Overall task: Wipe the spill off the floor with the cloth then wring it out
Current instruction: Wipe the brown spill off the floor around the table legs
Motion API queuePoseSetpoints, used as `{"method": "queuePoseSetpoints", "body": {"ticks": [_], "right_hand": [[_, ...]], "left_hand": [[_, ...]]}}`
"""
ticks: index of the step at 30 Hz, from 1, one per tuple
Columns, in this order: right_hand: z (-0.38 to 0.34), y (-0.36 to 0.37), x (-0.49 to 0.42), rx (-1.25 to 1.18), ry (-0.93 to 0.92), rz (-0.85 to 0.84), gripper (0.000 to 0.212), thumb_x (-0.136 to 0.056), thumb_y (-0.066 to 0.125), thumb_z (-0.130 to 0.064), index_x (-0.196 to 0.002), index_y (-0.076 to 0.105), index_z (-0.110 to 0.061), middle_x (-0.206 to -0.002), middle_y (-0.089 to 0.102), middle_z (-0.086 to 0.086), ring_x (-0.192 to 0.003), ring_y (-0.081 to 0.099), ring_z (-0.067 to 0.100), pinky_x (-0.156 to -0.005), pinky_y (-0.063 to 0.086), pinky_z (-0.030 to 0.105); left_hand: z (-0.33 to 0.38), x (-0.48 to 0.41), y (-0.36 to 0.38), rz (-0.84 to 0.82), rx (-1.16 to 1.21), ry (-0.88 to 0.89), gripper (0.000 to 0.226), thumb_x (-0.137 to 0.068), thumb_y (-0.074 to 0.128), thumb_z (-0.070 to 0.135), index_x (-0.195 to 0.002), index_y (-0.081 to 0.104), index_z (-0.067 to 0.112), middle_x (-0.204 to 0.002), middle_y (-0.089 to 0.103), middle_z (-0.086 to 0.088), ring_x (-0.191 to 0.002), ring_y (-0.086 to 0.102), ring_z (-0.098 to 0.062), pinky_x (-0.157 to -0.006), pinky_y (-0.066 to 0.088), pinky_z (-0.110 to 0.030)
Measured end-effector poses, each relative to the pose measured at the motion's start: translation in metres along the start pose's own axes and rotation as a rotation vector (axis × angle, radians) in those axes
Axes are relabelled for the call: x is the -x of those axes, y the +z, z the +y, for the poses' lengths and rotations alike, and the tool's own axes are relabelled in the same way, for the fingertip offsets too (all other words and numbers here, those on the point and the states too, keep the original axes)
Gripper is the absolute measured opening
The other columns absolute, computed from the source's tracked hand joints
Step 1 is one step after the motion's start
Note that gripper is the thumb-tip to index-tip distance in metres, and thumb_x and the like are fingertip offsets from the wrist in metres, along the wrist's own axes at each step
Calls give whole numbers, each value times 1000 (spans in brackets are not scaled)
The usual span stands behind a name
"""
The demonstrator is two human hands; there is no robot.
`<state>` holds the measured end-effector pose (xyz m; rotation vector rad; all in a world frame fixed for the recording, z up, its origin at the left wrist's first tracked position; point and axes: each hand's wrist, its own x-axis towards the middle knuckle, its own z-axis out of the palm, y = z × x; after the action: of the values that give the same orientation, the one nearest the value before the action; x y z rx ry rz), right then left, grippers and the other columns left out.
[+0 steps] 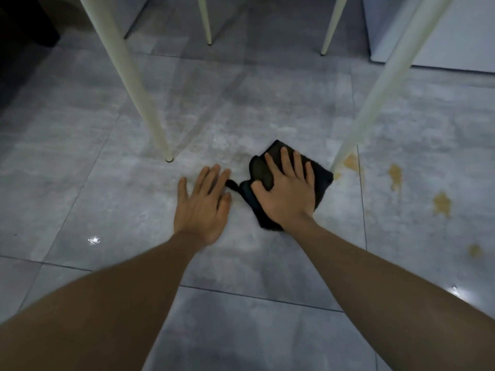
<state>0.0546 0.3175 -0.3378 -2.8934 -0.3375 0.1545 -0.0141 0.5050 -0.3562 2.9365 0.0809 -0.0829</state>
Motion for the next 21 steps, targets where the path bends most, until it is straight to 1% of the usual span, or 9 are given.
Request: {"method": "queuePoseSetpoints", "body": {"ticks": [4,6,8,11,12,14,16,17,21], "right_hand": [[32,-1,70,-30,-120,69,68,-92,41,-62,-153,44,-33,-167,29,1,-155,22,27,-126,13,50],[58,-2,90,-20,-126,60,66,-91,45,-60,-151,48,-33,-165,34,2,-154,26,28,-125,17,51],[72,-6,82,-10,-59,77,67,-90,43,-62,-151,48,-34,-165,33,2,-154,26,29,-125,15,50],[58,-7,60,-31,101,77,70,-91,38,-64,-154,41,-35,-167,28,3,-155,18,29,-126,8,50],[50,-6,58,-37,109,76,70,-91,37,-64,-155,40,-35,-168,27,3,-155,17,29,-126,6,50],[49,-4,75,-43,19,78,69,-91,40,-62,-154,42,-34,-167,28,3,-155,19,29,-126,9,51],[68,-3,102,-44,-84,102,66,-91,45,-59,-152,46,-32,-166,31,2,-155,23,28,-125,15,51],[81,-4,112,-40,-93,104,65,-92,45,-58,-151,47,-32,-166,31,1,-155,24,27,-125,16,50],[122,-16,103,5,102,120,70,-90,37,-64,-153,43,-36,-167,28,0,-155,21,26,-126,13,49]], "left_hand": [[4,-1,-1,-17,-2,-53,57,-106,12,46,-161,3,35,-170,1,9,-155,-6,-11,-123,-3,-56],[10,0,-4,-25,36,-83,59,-104,15,49,-161,8,34,-170,5,7,-156,-5,-12,-122,-4,-57],[19,-1,-9,-7,131,-101,66,-98,25,58,-158,24,30,-168,17,3,-155,6,-18,-122,-4,-57],[38,-1,-12,47,218,4,71,-92,29,63,-151,43,25,-160,35,-3,-149,26,-23,-121,10,-59],[44,-2,-10,39,221,49,70,-94,28,61,-151,43,25,-161,35,-4,-150,26,-23,-121,11,-57],[59,-2,-3,-8,219,95,64,-98,26,52,-154,39,24,-165,28,-2,-154,17,-22,-123,6,-53],[74,-5,3,-32,222,91,61,-100,26,46,-156,35,24,-167,22,-1,-155,9,-20,-124,1,-51],[81,-6,4,-39,222,88,60,-100,26,44,-157,33,24,-168,20,0,-156,6,-19,-124,0,-50],[112,-11,9,-78,174,155,57,-105,30,44,-159,26,27,-169,13,2,-156,1,-19,-124,-3,-51]]}}
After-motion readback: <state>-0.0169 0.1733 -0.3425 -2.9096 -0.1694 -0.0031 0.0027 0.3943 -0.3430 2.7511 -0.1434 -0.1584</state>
